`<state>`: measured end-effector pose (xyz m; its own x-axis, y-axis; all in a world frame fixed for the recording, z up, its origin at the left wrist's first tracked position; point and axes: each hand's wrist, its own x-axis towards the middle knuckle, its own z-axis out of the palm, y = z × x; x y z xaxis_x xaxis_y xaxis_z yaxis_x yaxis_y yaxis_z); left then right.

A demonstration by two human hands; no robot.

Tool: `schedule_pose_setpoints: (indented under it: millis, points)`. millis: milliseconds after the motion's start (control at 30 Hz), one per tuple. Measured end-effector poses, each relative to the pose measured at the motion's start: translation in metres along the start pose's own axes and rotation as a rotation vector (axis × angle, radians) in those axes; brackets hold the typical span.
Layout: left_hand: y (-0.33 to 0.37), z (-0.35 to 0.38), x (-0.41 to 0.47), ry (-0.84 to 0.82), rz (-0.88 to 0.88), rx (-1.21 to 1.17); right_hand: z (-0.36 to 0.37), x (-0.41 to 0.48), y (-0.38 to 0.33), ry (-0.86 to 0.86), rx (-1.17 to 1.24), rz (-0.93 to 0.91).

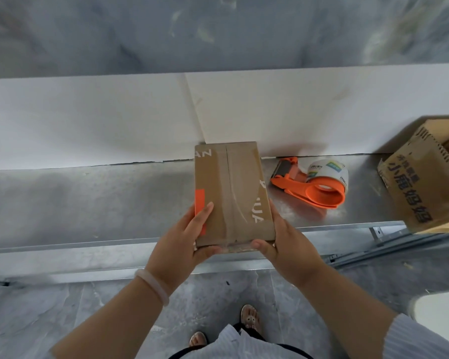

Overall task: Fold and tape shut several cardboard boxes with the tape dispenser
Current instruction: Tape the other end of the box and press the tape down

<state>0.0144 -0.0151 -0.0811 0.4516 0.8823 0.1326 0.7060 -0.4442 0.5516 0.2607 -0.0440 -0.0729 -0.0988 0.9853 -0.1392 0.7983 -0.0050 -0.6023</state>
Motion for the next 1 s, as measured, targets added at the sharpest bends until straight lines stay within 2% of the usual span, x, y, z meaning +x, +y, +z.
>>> schedule_pose_setpoints:
  millis: [133, 400, 533, 667, 800, 933, 1000]
  points:
    - [-0.004, -0.002, 0.002, -0.002, 0.072, 0.079, -0.004, 0.003, 0.006, -0.028, -0.055, -0.06]
    - [-0.003, -0.001, -0.001, -0.005, 0.005, 0.17, -0.012, 0.003, 0.004, -0.055, -0.123, -0.109]
    - [-0.002, -0.001, 0.003, -0.021, 0.043, 0.194, -0.011, 0.008, 0.008, -0.05, -0.124, -0.118]
    - [-0.017, -0.007, -0.002, -0.047, 0.123, 0.118, -0.019, 0.01, 0.021, -0.14, -0.219, -0.168]
    - [-0.023, -0.01, -0.005, -0.043, 0.172, 0.109, -0.024, 0.011, 0.025, -0.239, -0.236, -0.134]
    - [-0.025, -0.008, -0.009, -0.106, 0.045, -0.158, -0.029, 0.007, 0.021, -0.306, -0.094, -0.07]
    - [-0.016, -0.005, -0.012, -0.121, -0.084, -0.413, -0.026, 0.001, 0.013, -0.278, 0.182, -0.002]
